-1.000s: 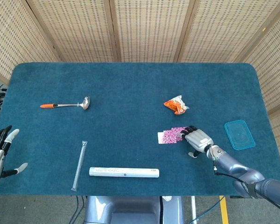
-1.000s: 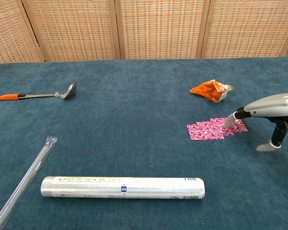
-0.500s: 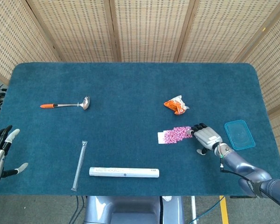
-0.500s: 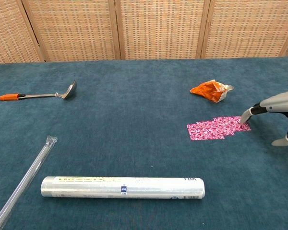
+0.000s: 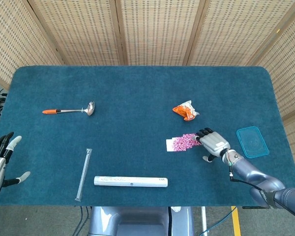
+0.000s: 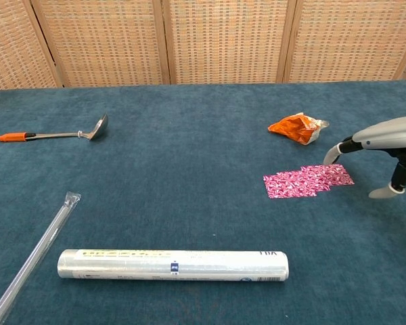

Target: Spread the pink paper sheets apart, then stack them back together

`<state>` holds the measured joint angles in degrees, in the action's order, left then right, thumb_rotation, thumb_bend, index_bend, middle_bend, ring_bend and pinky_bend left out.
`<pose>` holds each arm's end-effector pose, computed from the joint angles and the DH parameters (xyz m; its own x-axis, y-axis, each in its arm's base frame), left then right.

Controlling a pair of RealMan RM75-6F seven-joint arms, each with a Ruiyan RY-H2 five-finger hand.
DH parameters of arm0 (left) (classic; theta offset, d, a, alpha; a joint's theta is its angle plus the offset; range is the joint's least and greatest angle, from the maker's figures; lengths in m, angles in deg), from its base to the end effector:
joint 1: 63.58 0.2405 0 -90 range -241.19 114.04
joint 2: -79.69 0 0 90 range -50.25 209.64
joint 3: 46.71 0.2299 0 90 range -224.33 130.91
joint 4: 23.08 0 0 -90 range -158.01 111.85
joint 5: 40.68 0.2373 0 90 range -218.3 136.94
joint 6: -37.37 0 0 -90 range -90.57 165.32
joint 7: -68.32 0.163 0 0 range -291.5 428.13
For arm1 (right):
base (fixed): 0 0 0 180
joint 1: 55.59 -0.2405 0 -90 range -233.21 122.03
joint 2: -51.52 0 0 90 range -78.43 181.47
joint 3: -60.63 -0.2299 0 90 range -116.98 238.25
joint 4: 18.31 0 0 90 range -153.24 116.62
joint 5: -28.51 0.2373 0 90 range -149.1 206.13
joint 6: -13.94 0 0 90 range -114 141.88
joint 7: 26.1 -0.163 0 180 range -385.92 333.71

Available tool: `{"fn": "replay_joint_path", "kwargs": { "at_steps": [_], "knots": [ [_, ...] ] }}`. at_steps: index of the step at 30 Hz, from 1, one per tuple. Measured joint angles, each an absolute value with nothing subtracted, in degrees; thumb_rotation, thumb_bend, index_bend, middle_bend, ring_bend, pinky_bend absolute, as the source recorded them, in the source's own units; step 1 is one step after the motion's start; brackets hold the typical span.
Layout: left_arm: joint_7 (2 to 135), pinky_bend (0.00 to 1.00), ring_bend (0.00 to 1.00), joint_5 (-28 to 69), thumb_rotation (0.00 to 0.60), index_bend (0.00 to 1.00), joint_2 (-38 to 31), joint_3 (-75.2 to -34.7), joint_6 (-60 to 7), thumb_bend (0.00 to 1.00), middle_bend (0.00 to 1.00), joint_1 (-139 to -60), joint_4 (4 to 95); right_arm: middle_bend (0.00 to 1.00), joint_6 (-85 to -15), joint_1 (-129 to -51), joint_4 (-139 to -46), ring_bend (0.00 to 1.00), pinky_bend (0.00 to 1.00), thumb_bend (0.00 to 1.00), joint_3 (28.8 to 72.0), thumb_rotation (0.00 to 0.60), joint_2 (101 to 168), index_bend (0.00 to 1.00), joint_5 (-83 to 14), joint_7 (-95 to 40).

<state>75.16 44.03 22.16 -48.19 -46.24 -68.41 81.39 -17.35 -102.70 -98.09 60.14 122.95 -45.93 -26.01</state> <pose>-0.2697 0.1911 0.1292 0.4161 0.0608 0.9073 0.9090 -0.0017 -0.4168 -0.2231 -0.3646 -0.0047 0.6359 -0.5187 0.5715 -0.7717 -0.4364 0.4627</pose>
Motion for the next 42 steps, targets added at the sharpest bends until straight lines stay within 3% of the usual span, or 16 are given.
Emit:
{"fn": "replay_joint_path", "kwargs": {
  "at_steps": [20, 42],
  "knots": [
    [74.3, 0.00, 0.00, 44.1, 0.571, 0.09, 22.2, -47.9, -46.7, 0.00, 0.00, -67.9, 80.8, 0.15, -16.2, -103.2, -95.9, 0.00, 0.00, 0.36, 60.9, 0.600, 125.9, 0.14, -43.6, -22.7],
    [74.6, 0.00, 0.00, 44.3, 0.572, 0.09, 22.0, -48.0, -46.5, 0.00, 0.00, -68.2, 80.8, 0.15, -17.8, -101.2, -96.2, 0.00, 0.00, 0.36, 61.4, 0.600, 123.4, 0.14, -41.7, -21.9]
  ]
}}
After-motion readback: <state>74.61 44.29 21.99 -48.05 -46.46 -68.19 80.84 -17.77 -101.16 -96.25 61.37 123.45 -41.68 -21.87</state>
